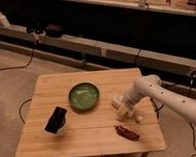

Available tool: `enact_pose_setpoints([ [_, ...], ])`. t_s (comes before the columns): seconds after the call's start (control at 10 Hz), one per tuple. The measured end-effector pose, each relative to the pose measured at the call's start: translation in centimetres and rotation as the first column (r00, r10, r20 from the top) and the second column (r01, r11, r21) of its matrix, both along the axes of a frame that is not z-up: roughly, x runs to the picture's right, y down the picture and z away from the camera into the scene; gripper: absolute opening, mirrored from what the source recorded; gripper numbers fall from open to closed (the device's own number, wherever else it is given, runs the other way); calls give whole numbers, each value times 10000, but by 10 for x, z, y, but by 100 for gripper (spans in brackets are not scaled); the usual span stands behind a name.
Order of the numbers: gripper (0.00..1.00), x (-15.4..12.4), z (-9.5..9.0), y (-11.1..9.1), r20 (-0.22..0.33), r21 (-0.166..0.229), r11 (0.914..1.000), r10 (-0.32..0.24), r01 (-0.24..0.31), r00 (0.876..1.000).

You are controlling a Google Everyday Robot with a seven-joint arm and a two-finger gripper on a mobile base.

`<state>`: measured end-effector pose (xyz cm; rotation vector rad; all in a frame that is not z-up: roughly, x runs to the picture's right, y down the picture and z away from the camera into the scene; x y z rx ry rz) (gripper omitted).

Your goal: Place the bottle in the ceramic bowl

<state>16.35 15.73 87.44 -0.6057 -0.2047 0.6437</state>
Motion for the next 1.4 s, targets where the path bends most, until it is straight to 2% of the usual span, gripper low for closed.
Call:
enact_pose_setpoints([
  [0.2,58,7,4,3,-292,-254,9993,271,-278,9992],
  [0.4,40,5,3,-1,-290,-294,9991,287,-296,9992],
  [0.6,16,-12,-7,-18,75,-106,9999,-104,105,9999],
  [0.7,9,-16,-12,-28,217,4,9998,-209,209,9995],
  [0.8,5,-21,-20,-45,396,209,9992,-363,355,9986],
  [1.0,5,-26,-35,-89,655,690,9956,-679,634,9955],
  [1.2,5,-35,-50,-141,819,1163,9878,-1135,1036,9902],
  [1.4,5,-53,-58,-176,1046,1461,9799,-1521,1361,9828],
])
